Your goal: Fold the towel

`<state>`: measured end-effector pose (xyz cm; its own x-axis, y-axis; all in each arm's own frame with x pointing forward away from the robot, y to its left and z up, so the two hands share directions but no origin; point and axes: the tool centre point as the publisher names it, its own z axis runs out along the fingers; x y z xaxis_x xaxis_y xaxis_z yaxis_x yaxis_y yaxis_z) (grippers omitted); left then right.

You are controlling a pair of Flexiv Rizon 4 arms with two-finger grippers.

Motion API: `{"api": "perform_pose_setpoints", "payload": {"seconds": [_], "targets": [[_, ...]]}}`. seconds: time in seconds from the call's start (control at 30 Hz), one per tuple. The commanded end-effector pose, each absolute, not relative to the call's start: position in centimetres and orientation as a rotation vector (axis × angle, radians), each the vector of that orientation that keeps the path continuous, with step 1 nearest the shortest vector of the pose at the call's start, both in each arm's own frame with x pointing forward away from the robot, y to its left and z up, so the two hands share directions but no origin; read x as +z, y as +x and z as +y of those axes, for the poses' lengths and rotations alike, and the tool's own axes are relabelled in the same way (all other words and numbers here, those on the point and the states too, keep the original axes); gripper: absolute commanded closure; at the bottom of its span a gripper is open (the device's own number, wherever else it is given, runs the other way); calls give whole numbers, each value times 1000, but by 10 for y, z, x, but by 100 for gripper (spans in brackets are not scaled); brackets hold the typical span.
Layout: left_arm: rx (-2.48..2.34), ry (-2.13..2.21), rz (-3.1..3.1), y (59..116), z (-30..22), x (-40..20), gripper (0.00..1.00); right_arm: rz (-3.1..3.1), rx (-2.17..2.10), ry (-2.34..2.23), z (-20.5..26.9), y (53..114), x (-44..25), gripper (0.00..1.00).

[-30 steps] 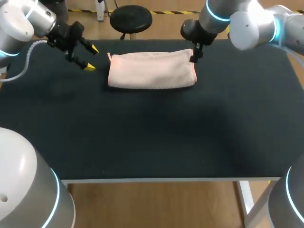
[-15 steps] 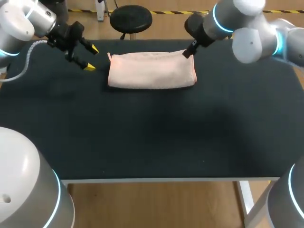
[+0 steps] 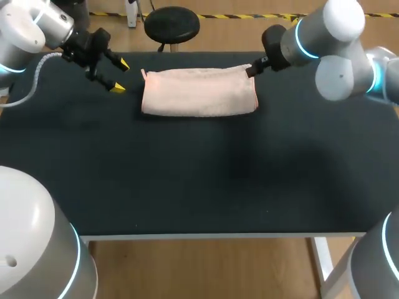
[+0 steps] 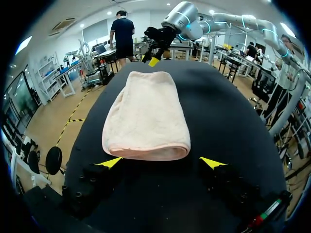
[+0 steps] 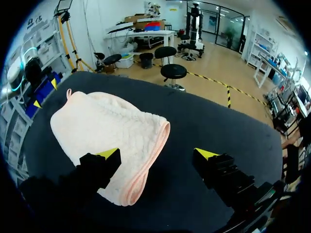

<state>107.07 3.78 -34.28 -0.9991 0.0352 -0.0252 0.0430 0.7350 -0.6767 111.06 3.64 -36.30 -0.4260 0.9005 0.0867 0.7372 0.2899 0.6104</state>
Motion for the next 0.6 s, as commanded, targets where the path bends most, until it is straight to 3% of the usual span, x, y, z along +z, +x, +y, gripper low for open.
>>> {"api": "perform_pose_setpoints", "payload": {"seconds": [0.03,0.6], "targets": [[-1137,67,2915,1070,38,-343,0,2166,1265,2123,36,1124,-386,0],[-1137,67,2915,1070,38,-343,0,2307,1291,2160,58,1125,-393,0]]}}
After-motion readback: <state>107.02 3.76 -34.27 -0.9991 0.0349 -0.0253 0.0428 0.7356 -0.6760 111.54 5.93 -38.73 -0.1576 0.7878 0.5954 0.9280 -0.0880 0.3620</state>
